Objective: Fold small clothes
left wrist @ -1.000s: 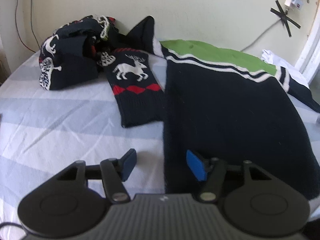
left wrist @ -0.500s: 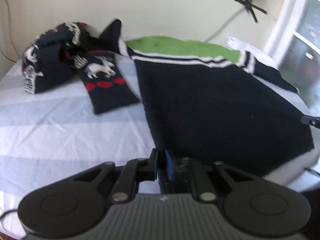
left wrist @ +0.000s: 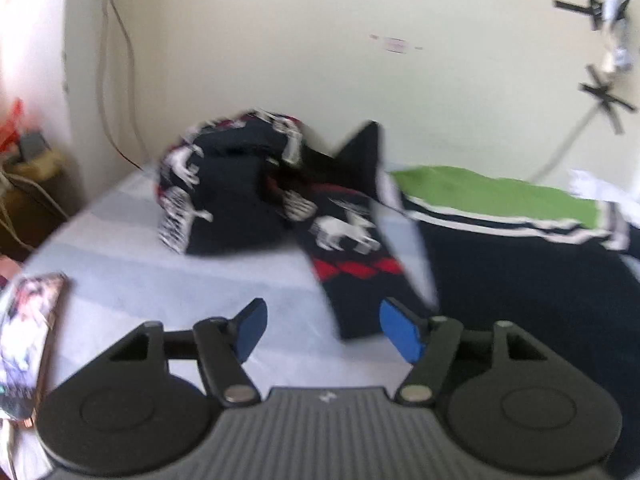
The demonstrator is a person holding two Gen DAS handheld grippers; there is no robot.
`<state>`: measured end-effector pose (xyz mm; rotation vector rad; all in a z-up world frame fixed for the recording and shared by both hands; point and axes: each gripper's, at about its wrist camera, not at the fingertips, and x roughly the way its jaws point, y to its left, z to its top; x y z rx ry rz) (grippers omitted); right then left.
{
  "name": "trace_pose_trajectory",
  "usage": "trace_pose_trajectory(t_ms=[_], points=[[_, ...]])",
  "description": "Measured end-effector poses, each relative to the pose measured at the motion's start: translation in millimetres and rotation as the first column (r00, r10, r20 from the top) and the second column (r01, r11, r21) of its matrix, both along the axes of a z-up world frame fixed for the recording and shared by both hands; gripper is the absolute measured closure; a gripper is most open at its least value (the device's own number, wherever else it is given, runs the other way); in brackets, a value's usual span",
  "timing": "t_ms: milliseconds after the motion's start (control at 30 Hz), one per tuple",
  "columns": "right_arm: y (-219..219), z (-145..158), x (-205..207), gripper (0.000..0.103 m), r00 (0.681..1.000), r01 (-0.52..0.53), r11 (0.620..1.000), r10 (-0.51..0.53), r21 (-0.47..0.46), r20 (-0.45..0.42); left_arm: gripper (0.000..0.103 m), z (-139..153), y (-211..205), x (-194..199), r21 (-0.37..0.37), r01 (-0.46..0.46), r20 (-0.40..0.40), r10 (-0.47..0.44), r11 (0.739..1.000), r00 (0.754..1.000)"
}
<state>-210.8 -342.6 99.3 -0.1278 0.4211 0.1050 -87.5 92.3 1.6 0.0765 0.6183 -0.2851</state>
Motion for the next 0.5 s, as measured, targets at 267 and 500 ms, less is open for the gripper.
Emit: trace_pose_trajectory(t_ms=[267,500], points=[[143.2,19.1,178.7,0.044,0.925,-0.362,0.918,0.376,0.163,-0.063,0.038,-28.2,-5.1,23.1,-0.001,-0.013,0.045,0.013,1.0,0.999],[230.1,-20.5,301.7,0.04,0.9,-0.312,0.934,0.35,0.177,-0.259,0.037,-28.3,0.2,18.0,-0.033,-0.009,0.08,0.012,0.999,0.997]])
